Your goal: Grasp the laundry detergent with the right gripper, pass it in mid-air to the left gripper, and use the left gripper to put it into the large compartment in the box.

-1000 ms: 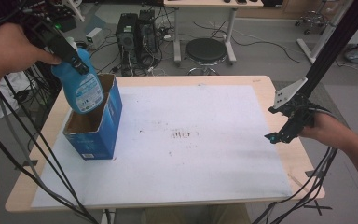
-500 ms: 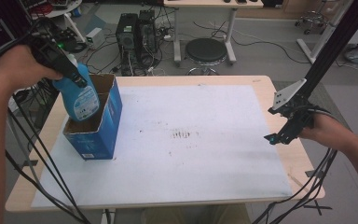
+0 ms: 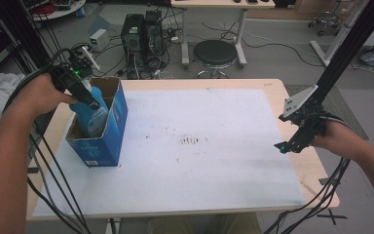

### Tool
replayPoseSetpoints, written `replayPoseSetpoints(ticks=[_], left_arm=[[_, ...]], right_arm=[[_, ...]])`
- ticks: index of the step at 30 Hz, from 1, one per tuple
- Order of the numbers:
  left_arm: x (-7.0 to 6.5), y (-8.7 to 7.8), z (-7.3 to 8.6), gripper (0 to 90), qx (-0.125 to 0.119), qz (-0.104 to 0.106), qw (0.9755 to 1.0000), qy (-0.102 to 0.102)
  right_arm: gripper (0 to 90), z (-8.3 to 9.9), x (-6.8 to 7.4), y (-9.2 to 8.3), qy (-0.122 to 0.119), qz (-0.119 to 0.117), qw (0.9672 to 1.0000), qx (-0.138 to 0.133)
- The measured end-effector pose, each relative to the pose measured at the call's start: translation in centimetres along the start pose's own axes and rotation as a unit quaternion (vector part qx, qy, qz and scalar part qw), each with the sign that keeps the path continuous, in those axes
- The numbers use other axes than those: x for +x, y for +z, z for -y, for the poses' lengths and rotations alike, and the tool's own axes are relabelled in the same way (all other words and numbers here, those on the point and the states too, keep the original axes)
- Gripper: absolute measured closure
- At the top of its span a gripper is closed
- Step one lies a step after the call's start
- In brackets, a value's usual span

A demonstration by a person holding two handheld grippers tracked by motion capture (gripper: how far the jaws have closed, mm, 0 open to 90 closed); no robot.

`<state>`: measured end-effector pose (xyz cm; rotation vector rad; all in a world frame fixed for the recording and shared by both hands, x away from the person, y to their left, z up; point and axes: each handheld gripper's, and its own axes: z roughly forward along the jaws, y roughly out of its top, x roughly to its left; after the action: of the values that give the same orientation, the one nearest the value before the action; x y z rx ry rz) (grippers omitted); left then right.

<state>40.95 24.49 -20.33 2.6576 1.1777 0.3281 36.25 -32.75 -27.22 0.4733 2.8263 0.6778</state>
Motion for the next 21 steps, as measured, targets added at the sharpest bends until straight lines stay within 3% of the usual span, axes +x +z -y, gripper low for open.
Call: replayPoseSetpoints(ticks=[7, 21], left_arm=[[0.3, 2.5, 0.6, 38.1, 0.008, 0.001, 0.9999, 0.014], [0.6, 6.3, 1.8, 38.1, 0.022, 0.012, 0.9994, 0.023]], right_arm=[[0.8, 0.1, 0.0, 0.2, 0.004, 0.0, 1.0, 0.001], [0.9, -0.2, 0.1, 0.6, 0.004, -0.002, 1.0, 0.007]])
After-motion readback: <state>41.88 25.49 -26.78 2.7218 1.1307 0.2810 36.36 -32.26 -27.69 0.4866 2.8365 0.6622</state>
